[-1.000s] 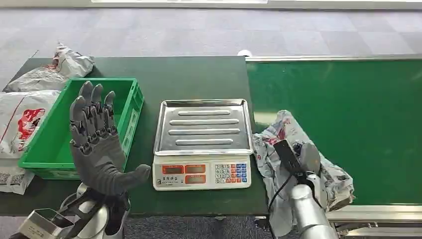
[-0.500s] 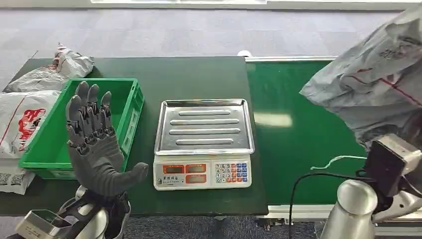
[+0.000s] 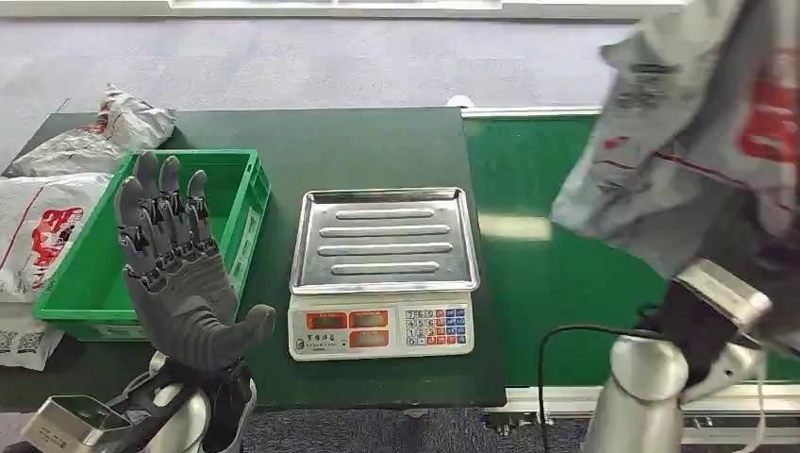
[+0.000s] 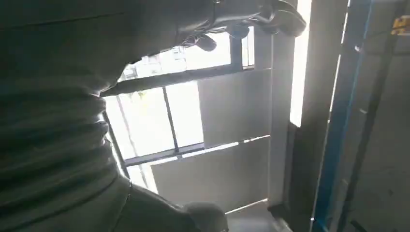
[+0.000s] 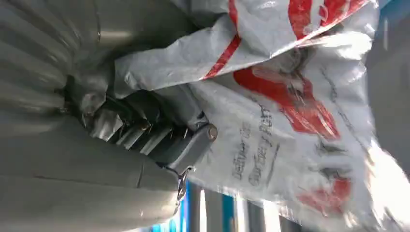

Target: Moved the parcel from conveyor to table for the left to box.

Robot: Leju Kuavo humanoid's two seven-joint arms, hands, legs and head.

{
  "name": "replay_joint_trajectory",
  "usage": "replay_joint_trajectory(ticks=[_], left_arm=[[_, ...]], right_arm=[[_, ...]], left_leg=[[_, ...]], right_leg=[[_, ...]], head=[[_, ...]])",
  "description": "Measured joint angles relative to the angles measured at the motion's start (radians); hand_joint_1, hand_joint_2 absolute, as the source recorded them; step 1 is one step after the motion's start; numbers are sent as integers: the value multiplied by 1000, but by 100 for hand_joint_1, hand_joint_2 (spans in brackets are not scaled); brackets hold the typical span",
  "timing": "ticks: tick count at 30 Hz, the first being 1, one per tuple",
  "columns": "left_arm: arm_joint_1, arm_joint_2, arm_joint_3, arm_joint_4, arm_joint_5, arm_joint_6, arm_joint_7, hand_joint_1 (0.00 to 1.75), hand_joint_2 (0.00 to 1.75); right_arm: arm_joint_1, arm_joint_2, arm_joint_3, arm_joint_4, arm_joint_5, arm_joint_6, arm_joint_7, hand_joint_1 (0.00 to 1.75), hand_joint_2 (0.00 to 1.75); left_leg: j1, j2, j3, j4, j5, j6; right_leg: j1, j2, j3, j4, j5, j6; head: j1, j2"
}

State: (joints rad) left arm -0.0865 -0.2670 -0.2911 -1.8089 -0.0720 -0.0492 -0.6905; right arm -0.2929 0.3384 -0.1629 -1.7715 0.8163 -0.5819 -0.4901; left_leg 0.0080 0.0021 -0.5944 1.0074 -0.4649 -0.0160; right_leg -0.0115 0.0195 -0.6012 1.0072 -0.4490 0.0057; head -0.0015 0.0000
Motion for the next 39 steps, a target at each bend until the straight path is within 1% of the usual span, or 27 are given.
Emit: replay_joint_trajectory(ticks=[1,2,5,6,7,11,20,21,24,27,32,38,39], left_arm=[[-12,1,-10,10,8,-5,-3,0,175],[-24,2,-21,18,13,-5,-4,0,175],[-49,4,-48,41,23,11,-8,0,175],[-54,5,-52,43,24,13,-8,0,175],[-58,7,-60,51,25,14,-10,0,175],[-63,14,-64,61,33,15,-10,0,175],[-65,29,-64,65,40,32,-10,0,175],[-65,30,-64,65,40,32,-11,0,175],[-64,35,-64,66,35,37,-10,0,175],[-62,39,-64,65,32,52,-11,0,175],[-55,42,-64,65,20,58,-11,0,175],[-47,45,-64,75,12,66,-11,0,175],[-45,45,-64,76,11,66,-11,0,175]], right_arm=[[-39,2,90,102,-13,37,9,175,175],[-77,8,162,194,-31,39,11,175,175],[-189,25,357,415,-110,28,45,175,175],[-212,25,386,440,-115,24,49,175,175],[-225,29,463,503,-124,16,56,175,175],[-259,32,556,595,-129,17,67,175,175],[-272,33,610,666,-128,53,61,175,175],[-272,33,610,672,-129,57,61,0,175],[-280,33,617,698,-126,43,70,0,175],[-296,33,626,731,-99,-23,129,0,175],[-313,33,628,775,-55,-102,184,0,175],[-301,33,600,778,66,-114,230,0,175],[-296,33,594,777,85,-114,242,0,0]], left_leg=[[0,3,0,0,1,0],[1,3,5,0,4,0],[2,-8,3,0,11,-2],[2,-9,3,0,11,-2],[2,-10,3,0,11,-2],[2,-10,2,0,10,-2],[1,-10,2,0,9,0],[1,-10,2,0,9,0],[1,-10,2,0,9,-1],[1,-10,2,0,9,-1],[1,-10,2,0,9,-1],[1,-10,2,0,9,-1],[1,-10,2,0,9,-1]], right_leg=[[0,1,-1,0,1,0],[0,1,-2,0,2,0],[2,-7,-5,0,5,-1],[2,-8,-5,1,5,-1],[2,-9,-5,1,5,-1],[2,-9,-5,1,4,-1],[1,-9,-5,0,4,0],[1,-9,-5,0,4,0],[1,-9,-5,0,4,0],[1,-9,-5,0,4,0],[1,-9,-5,0,4,0],[1,-9,-5,0,4,0],[1,-9,-5,0,4,0]], head=[[0,0],[0,0],[0,0],[0,0],[0,0],[0,0],[0,0],[0,0],[0,0],[0,0],[0,0],[0,0],[0,0]])
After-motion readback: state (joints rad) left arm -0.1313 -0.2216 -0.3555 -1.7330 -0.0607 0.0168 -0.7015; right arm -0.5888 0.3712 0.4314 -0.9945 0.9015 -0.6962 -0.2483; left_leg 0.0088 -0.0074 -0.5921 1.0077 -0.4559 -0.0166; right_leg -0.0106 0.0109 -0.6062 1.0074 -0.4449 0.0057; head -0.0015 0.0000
